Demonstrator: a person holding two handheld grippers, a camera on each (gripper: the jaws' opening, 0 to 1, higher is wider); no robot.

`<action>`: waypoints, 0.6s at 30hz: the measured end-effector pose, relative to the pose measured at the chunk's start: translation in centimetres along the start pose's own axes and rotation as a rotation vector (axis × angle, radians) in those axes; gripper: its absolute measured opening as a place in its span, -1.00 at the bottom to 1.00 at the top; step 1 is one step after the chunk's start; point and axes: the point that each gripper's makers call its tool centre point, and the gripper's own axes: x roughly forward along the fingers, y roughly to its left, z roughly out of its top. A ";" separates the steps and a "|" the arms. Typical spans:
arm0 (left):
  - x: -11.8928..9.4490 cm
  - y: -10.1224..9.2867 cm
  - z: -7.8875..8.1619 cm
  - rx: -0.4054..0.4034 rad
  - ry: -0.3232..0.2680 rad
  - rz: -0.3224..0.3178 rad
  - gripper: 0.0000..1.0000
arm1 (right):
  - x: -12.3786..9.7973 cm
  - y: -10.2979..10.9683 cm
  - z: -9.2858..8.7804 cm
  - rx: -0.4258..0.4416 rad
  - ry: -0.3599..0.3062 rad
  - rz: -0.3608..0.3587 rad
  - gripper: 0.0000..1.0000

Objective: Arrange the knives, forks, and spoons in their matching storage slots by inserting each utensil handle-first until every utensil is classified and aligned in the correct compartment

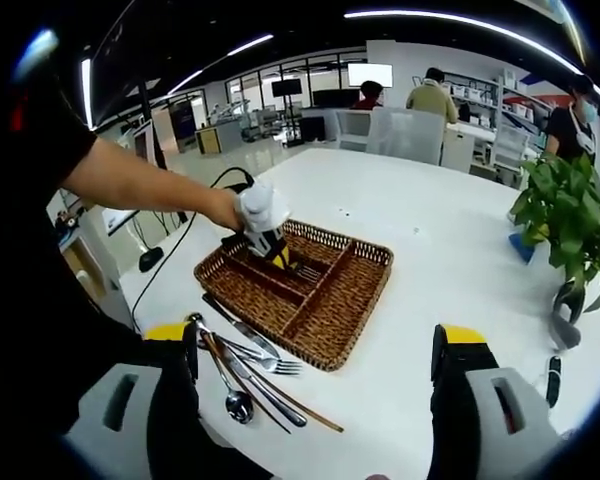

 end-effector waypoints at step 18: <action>0.7 0.3 -0.2 0.011 0.015 0.028 -1.00 | -0.3 0.2 -0.3 -0.005 0.007 -0.003 0.99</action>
